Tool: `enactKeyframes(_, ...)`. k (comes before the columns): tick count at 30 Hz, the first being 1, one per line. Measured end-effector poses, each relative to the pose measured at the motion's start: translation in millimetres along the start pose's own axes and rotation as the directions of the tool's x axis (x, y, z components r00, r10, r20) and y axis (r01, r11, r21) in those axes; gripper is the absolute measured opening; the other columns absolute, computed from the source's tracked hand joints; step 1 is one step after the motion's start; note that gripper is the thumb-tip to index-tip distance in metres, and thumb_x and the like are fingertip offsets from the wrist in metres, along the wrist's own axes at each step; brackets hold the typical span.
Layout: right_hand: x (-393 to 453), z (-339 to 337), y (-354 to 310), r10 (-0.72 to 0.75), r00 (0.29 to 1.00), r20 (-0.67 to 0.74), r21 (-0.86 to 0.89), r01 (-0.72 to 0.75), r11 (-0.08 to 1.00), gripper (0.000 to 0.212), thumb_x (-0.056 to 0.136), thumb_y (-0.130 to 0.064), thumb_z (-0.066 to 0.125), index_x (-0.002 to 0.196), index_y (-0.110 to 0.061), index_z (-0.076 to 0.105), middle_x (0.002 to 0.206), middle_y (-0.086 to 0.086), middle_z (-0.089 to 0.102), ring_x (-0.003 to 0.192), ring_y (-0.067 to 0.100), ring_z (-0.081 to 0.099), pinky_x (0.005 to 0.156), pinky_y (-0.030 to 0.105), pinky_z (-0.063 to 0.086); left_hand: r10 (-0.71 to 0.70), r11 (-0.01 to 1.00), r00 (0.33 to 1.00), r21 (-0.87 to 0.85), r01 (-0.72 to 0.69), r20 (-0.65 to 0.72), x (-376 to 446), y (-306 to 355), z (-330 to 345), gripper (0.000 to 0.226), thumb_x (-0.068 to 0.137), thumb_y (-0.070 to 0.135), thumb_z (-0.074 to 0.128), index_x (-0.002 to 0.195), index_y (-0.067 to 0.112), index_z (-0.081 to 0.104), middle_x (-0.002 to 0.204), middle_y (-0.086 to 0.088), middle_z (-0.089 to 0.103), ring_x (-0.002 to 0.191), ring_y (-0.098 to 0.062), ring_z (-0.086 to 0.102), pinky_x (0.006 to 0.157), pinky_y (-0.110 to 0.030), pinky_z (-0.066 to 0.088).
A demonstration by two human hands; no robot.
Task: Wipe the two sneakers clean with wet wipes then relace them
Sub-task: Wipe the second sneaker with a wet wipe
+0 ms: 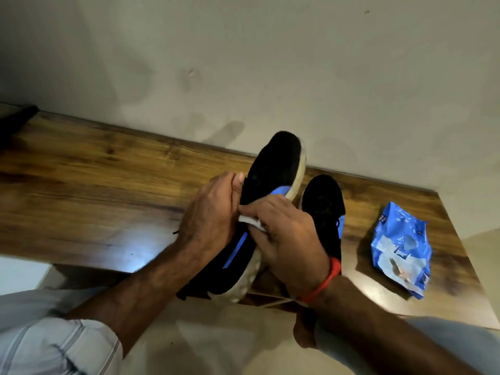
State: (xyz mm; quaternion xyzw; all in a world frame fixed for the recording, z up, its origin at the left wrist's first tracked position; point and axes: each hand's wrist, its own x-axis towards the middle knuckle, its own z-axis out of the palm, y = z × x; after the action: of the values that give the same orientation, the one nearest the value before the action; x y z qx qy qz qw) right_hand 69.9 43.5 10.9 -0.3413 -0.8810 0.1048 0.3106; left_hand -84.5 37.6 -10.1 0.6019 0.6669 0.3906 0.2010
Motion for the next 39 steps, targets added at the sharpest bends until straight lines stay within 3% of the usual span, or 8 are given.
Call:
enactKeyframes(3,7,-10,12,-0.037,0.999,-0.028,-0.027,0.036,0.999,0.016,0.087,-0.003,0.069,0.102,-0.008,0.073,0.098,0.003,0.071,0.094,0.018,0.060,0.089,0.021,0.044,-0.038,0.998,0.999,-0.050,0.039,0.010,5,-1,-3,0.041,0.108,0.046,0.030,0.084,0.019,0.050,0.075,0.002,0.055,0.068,-0.015,0.052,0.058,-0.029,0.037)
enactKeyframes(7,26,-28,49,0.141,0.982,-0.125,-0.122,-0.156,0.980,0.010,0.083,-0.005,0.069,0.090,-0.010,0.073,0.086,0.004,0.068,0.083,0.025,0.062,0.076,0.020,0.040,-0.135,0.989,0.987,-0.040,0.139,0.082,9,-4,3,0.038,0.107,0.048,0.035,0.075,0.026,0.040,0.070,0.003,0.049,0.061,-0.009,0.045,0.050,-0.020,0.028)
enactKeyframes(11,18,-4,38,0.310,0.949,0.060,0.139,-0.316,0.939,0.007,0.088,-0.014,0.071,0.094,-0.017,0.074,0.093,-0.006,0.072,0.086,0.008,0.065,0.078,0.026,0.051,-0.246,0.968,0.960,0.087,0.236,0.133,16,-23,2,0.040,0.105,0.052,0.036,0.090,0.019,0.050,0.080,0.001,0.054,0.073,-0.019,0.053,0.059,-0.032,0.035)
enactKeyframes(19,4,32,33,0.416,0.876,0.242,0.164,-0.460,0.873,0.013,0.090,-0.011,0.068,0.098,-0.022,0.068,0.103,-0.005,0.067,0.102,0.012,0.060,0.091,0.034,0.049,-0.449,0.881,0.842,-0.008,0.473,0.299,22,-35,-8,0.045,0.096,0.061,0.054,0.112,0.019,0.059,0.105,-0.005,0.067,0.097,-0.025,0.066,0.085,-0.042,0.056)
enactKeyframes(24,2,31,46,0.557,0.772,0.307,0.100,-0.608,0.787,0.011,0.092,-0.013,0.067,0.099,-0.020,0.070,0.106,-0.006,0.067,0.107,0.012,0.060,0.086,0.024,0.046,-0.472,0.853,0.779,-0.009,0.522,0.412,21,-25,-19,0.063,0.091,0.052,0.068,0.141,0.025,0.041,0.122,-0.003,0.060,0.105,-0.023,0.065,0.083,-0.046,0.062)
enactKeyframes(29,6,26,52,0.608,0.723,0.328,0.056,-0.658,0.751,0.012,0.093,-0.015,0.066,0.103,-0.018,0.072,0.109,-0.001,0.069,0.100,0.013,0.063,0.082,0.025,0.050,-0.384,0.920,0.853,0.069,0.385,0.353,23,-25,-21,0.107,0.086,0.035,0.081,0.160,0.023,0.005,0.161,-0.012,0.025,0.141,-0.030,0.040,0.107,-0.040,0.045)
enactKeyframes(34,8,25,56,0.608,0.715,0.345,0.100,-0.672,0.734,0.015,0.095,-0.025,0.064,0.105,-0.020,0.075,0.104,-0.002,0.072,0.099,0.012,0.066,0.089,0.032,0.055,-0.445,0.892,0.826,0.094,0.442,0.344,18,-14,-23,0.049,0.093,0.042,0.071,0.126,0.022,0.041,0.111,-0.005,0.058,0.087,-0.018,0.065,0.056,-0.031,0.056)
enactKeyframes(39,2,19,38,0.524,0.804,0.281,0.134,-0.573,0.809,0.015,0.091,-0.019,0.071,0.105,-0.023,0.075,0.108,-0.007,0.072,0.107,0.005,0.061,0.090,0.020,0.047,-0.485,0.864,0.735,0.128,0.487,0.474,6,-18,-16,0.040,0.095,0.056,0.060,0.118,0.024,0.056,0.109,0.002,0.063,0.099,-0.016,0.063,0.075,-0.044,0.063)
